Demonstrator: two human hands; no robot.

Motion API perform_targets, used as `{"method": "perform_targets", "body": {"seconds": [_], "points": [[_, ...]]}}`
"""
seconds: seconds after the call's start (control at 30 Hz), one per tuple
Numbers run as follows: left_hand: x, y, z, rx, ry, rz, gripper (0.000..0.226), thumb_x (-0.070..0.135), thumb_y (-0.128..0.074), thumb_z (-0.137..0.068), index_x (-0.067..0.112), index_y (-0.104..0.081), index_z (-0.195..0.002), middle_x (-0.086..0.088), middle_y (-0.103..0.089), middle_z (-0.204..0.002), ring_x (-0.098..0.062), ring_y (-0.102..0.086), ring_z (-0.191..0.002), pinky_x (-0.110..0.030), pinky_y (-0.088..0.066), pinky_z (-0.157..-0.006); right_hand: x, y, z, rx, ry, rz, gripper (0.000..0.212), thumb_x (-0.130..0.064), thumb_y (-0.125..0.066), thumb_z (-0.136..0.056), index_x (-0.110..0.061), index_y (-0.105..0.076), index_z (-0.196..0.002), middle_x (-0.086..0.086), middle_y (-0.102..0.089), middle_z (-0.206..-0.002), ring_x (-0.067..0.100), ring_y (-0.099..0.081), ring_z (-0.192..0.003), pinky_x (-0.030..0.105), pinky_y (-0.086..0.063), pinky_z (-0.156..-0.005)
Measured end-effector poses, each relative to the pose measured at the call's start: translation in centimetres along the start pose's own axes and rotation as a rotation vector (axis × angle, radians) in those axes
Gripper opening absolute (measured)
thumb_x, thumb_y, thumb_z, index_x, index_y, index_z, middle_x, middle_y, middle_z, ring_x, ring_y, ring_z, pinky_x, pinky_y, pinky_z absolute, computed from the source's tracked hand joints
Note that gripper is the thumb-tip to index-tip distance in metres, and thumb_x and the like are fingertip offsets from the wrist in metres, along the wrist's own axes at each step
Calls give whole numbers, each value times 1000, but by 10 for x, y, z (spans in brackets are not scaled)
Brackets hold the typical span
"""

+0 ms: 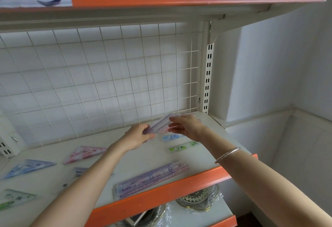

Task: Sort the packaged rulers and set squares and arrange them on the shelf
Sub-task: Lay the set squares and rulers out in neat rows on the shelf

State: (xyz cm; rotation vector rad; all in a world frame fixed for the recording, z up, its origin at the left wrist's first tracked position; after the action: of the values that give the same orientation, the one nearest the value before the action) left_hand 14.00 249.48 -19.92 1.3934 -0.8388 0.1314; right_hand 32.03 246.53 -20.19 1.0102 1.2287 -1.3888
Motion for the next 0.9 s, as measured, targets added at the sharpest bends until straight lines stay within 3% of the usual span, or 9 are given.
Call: {"method": "perform_targets", "body": {"seconds": [0.07, 0.2, 0.3, 0.43, 0.57, 0.67, 0.77, 0.9], "points": [[3, -2, 1, -25, -41, -10, 20, 23, -61, -92, 4, -56, -91, 0, -51, -72, -18, -44, -67, -29, -32, -64, 2, -6, -1, -2, -29, -183, 12, -9, -52, -96, 0, -58, -93, 17, -62, -85, 27, -66, -72, 25, -58, -65], [5, -1, 2, -15, -98, -49, 24, 24, -60, -92, 16, -45, -76, -1, -47, -76, -18, -42, -70, -30, -29, -62, 6, -11, -3, 55, -37, -351, 18, -14, -45, -99, -3, -55, -108, 18, -62, -83, 29, -63, -69, 27, -58, -60], [6, 0, 5, 2, -140, -41, 24, 30, -64, -90, 16, -49, -77, 3, -45, -71, -12, -38, -63, -25, -26, -57, 5, -13, -2, 33, 10, -340, 19, -13, -42, -99, -9, -54, -113, 15, -58, -82, 26, -62, -65, 27, -57, -58], [2, 3, 6, 83, -134, -13, 23, 27, -73, -83, 9, -58, -81, 0, -46, -69, -15, -39, -64, -28, -24, -58, 6, -20, 2, -73, 43, -319, 19, -13, -38, -101, -9, -57, -100, 14, -58, -87, 27, -63, -68, 27, -57, -62], [0, 3, 6, 109, -123, -45, 25, 26, -75, -81, 13, -53, -78, 2, -46, -66, -18, -41, -63, -30, -27, -58, 8, -27, 6, -117, 31, -302, 26, -20, -40, -101, -5, -61, -102, 16, -62, -90, 29, -64, -73, 28, -58, -66], [-1, 2, 8, 70, -98, 26, 20, 24, -76, -80, 16, -57, -79, 0, -57, -66, -16, -56, -59, -27, -39, -59, 8, -25, 5, -74, 39, -292, 29, -23, -43, -101, -2, -61, -111, 14, -61, -87, 23, -64, -66, 25, -57, -61], [3, 4, 11, 42, -87, 118, 20, 21, -78, -78, 10, -63, -86, -3, -62, -66, -10, -59, -53, -22, -44, -59, 9, -20, 3, 2, 77, -271, 28, -19, -45, -100, -3, -61, -116, 9, -57, -83, 17, -58, -61, 21, -51, -55], [-1, 7, 14, 31, -58, 173, 19, 15, -78, -78, 6, -63, -88, -3, -59, -68, -6, -56, -49, -19, -44, -54, 7, -4, 1, 181, 118, -323, 19, -9, -49, -97, -4, -66, -103, 4, -56, -79, 11, -49, -58, 20, -46, -55]]}}
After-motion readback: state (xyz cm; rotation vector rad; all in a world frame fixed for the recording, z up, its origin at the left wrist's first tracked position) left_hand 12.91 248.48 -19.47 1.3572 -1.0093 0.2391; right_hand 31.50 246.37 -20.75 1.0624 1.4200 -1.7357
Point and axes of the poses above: each hand's wrist, its own z-axis away from the middle knuckle, its own y-axis out of the back of the hand, x = y × z, the point moved 6 cm from there along -z, towards the middle knuckle
